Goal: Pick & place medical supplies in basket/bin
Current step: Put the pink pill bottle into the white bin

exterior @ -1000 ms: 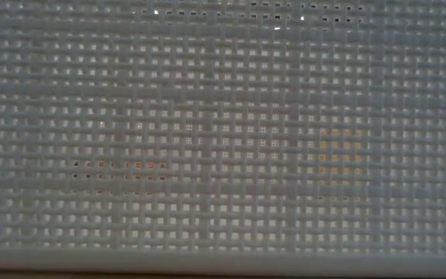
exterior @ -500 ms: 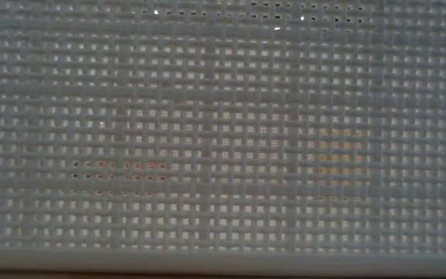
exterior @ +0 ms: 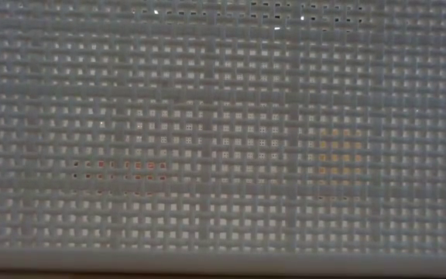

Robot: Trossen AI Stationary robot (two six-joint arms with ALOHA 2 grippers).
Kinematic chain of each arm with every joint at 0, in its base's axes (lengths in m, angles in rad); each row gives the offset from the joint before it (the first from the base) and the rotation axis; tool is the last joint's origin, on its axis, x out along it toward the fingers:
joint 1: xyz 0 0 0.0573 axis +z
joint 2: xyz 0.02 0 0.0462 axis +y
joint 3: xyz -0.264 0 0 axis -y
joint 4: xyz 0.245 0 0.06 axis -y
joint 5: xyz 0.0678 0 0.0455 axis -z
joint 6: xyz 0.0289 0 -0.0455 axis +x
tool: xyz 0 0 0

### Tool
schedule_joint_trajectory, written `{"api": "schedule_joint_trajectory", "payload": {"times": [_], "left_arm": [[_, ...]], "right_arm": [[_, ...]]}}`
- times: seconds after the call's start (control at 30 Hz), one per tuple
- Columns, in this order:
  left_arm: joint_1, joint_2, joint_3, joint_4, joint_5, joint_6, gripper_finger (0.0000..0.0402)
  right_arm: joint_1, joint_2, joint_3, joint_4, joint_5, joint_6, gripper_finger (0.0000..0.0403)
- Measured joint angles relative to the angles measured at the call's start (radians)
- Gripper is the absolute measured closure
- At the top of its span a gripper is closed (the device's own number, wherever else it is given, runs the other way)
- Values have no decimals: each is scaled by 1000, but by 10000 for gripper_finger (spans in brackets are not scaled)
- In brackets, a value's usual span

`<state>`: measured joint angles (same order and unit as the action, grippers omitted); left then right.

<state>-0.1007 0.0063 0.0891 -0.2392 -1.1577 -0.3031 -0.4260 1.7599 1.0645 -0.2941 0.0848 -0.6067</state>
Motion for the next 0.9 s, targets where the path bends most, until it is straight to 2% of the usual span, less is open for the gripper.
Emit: {"api": "schedule_joint_trajectory", "payload": {"times": [0.2, 0.53, 0.9], "left_arm": [[0, 0, 0, 0, -39, -1, 203], [0, 0, 0, 1, -40, -1, 203], [0, 0, 0, 1, -40, 0, 204]], "right_arm": [[-47, 2, 0, 3, -97, 53, 5], [-81, 118, 0, 57, -79, 50, 5], [-81, 137, 5, 34, -50, 58, 19]]}}
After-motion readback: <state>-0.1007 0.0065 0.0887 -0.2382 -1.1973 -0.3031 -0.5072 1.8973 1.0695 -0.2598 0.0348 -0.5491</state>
